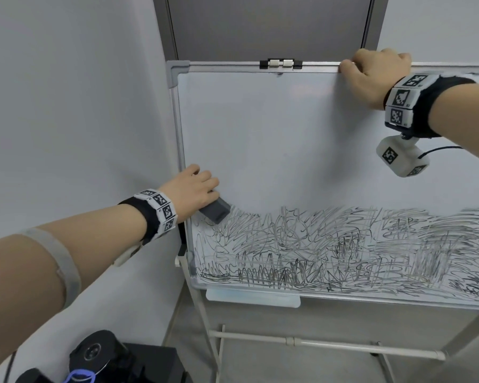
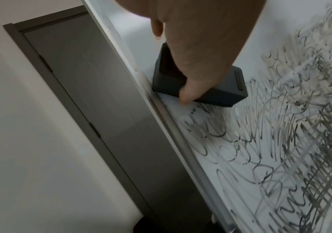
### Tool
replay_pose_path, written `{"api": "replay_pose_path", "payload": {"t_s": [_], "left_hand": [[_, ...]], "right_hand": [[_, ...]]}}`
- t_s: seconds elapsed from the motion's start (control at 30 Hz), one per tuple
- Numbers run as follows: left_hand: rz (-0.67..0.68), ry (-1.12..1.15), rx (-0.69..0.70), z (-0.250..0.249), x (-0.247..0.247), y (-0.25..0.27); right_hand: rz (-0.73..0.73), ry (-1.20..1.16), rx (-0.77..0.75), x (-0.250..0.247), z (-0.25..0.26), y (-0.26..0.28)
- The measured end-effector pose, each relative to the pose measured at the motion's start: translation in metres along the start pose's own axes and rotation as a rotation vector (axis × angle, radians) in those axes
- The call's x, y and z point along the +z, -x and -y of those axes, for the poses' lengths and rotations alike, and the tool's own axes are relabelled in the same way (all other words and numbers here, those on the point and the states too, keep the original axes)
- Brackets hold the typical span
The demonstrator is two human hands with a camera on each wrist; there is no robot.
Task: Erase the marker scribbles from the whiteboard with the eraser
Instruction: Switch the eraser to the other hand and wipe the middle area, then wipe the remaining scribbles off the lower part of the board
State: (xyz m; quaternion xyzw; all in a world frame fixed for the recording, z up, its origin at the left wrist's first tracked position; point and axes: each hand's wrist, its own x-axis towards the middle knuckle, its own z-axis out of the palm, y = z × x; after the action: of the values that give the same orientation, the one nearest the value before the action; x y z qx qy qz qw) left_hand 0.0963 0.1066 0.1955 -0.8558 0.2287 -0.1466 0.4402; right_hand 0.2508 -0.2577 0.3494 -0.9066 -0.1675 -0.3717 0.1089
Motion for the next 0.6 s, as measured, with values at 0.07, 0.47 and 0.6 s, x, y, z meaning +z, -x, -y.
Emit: {"api": "replay_pose_path", "payload": {"t_s": [0.07, 0.47, 0.6], "left_hand": [[0.000, 0.066, -0.050, -0.004, -0.005, -0.004], [-0.042, 0.551, -0.371, -0.038, -0.009, 0.005], [-0.083, 0.579, -0.383, -0.039, -0.008, 0.012]], "right_hand": [[0.011, 0.030, 0.017, -0.003, 0.001, 0.001], [-0.152, -0.181, -0.730, 0.016, 0.114, 0.074], [0.212, -0.164, -1.000, 0.051, 0.172, 0.121]]}}
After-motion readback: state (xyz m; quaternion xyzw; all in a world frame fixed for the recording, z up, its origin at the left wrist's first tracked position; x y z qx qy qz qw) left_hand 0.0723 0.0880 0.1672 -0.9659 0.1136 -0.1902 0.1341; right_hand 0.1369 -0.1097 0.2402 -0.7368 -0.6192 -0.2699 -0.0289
